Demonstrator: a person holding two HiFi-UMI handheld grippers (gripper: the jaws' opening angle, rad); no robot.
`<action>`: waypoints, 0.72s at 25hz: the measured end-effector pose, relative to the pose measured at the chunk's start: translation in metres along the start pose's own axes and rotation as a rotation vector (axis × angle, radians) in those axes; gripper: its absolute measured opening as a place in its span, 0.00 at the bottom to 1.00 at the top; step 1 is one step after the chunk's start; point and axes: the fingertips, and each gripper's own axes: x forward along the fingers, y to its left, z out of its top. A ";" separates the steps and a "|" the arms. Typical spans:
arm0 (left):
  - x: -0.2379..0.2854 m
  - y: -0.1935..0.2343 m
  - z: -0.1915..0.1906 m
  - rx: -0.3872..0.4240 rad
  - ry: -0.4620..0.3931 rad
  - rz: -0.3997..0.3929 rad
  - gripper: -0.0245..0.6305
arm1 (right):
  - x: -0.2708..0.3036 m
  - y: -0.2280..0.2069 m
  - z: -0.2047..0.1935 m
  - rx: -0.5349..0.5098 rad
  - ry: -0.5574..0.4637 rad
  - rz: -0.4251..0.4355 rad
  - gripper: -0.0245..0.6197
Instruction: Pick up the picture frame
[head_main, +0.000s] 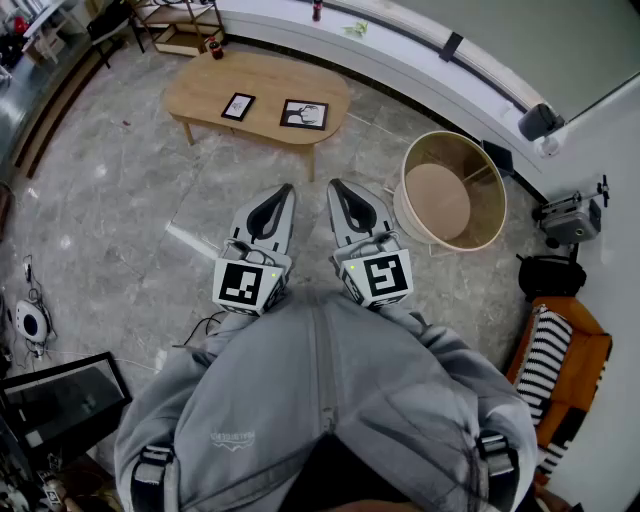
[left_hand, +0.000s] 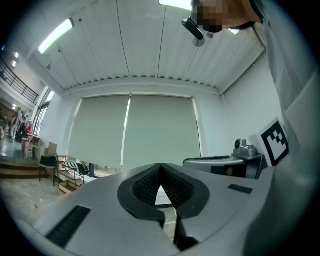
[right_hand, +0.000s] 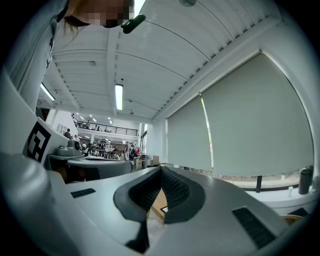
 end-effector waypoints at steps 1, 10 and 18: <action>0.001 0.000 0.001 -0.001 -0.003 0.001 0.07 | 0.000 -0.001 0.002 -0.003 -0.004 0.001 0.09; 0.027 -0.010 0.007 0.005 -0.019 0.036 0.07 | -0.002 -0.033 0.012 -0.006 -0.039 0.008 0.09; 0.051 0.002 -0.002 0.009 0.006 0.099 0.07 | 0.004 -0.076 -0.001 0.083 -0.024 -0.010 0.09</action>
